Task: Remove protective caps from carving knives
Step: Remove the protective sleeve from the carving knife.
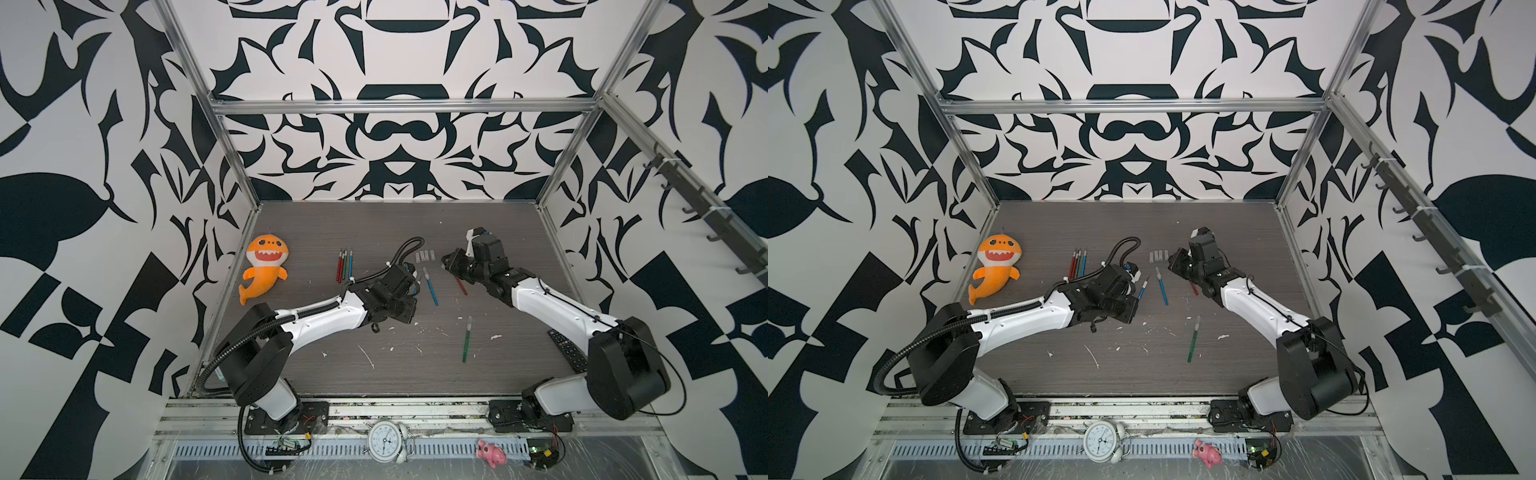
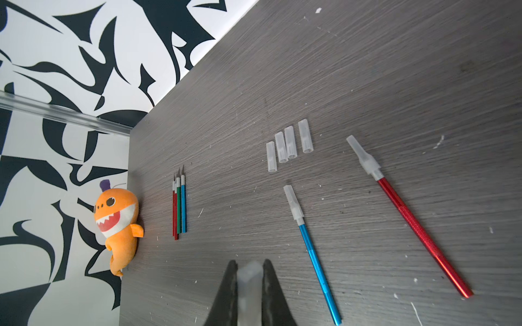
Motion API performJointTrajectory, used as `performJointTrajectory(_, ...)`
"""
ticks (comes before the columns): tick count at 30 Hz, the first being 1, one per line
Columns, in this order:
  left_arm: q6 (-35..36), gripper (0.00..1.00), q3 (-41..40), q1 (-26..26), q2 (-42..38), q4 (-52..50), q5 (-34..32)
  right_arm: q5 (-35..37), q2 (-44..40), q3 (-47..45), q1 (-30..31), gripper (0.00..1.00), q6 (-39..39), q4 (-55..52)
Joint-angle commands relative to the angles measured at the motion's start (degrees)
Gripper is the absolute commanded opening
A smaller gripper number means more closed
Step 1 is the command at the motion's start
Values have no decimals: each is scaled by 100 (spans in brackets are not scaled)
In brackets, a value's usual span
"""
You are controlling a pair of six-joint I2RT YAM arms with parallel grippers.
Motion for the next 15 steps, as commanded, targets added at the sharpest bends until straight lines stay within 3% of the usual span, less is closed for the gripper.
performJointTrajectory(1, -15, 0, 193, 297, -174, -411, -394, -10, -283, 126, 28, 0, -401, -208)
performJointTrajectory(10, -348, 0, 718, 1480, 213, -954, -835, -414, -500, -117, 93, 0, -859, -399)
performJointTrajectory(15, -204, 0, 1223, 1644, 766, -1225, -1262, -432, -508, -173, 169, 0, -1204, -553)
